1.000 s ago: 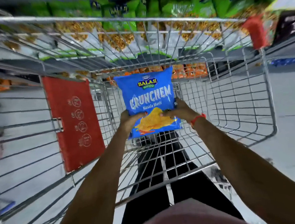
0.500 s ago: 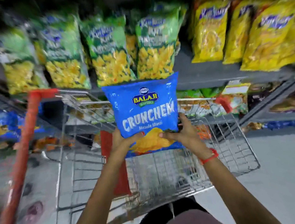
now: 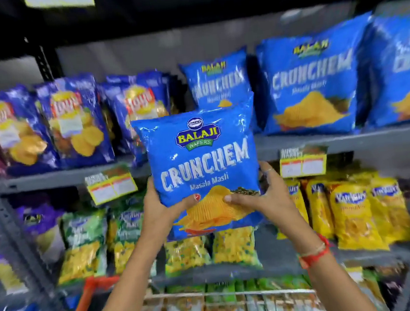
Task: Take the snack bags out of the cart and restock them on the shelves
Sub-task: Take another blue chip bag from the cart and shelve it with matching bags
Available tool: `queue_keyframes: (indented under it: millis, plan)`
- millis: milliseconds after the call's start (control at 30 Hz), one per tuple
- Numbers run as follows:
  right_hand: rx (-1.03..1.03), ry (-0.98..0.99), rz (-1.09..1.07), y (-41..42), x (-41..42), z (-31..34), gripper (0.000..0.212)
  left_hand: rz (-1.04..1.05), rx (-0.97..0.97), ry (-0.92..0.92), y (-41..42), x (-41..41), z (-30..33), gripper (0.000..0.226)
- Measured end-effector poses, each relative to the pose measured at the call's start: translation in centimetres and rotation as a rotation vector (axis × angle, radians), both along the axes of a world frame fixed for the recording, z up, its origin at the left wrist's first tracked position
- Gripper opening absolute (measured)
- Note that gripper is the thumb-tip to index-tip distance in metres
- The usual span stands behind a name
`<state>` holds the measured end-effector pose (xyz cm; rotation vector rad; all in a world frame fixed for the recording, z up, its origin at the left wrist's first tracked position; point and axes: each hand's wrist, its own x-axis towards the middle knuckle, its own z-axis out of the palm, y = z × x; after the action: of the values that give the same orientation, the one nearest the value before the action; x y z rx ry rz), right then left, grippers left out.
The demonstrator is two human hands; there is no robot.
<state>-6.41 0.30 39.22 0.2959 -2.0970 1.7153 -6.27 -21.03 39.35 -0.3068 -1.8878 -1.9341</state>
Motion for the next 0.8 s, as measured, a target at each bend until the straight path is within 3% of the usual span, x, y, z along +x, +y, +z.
queue_keyframes:
  millis: [100, 333, 567, 700, 800]
  plan:
    - [0.013, 0.086, -0.064, 0.5, -1.3, 4.3, 0.063, 0.029, -0.01, 0.079, 1.2, -1.7, 3.9, 0.079]
    - [-0.02, 0.205, -0.233, 2.2, -5.4, 11.2, 0.059, 0.034, -0.058, 0.203, 4.2, -8.3, 12.3, 0.075]
    - [0.003, 0.14, -0.309, 2.8, -9.7, 11.7, 0.058, 0.1, -0.159, 0.128, 6.4, -13.2, 13.5, 0.076]
    - [-0.017, 0.063, -0.281, 3.0, -11.1, 10.4, 0.085, 0.154, -0.173, 0.065, 7.4, -14.0, 11.9, 0.08]
    - [0.025, 0.086, -0.302, 3.0, -11.0, 10.4, 0.092, 0.217, -0.179, 0.099, 7.7, -14.0, 11.7, 0.086]
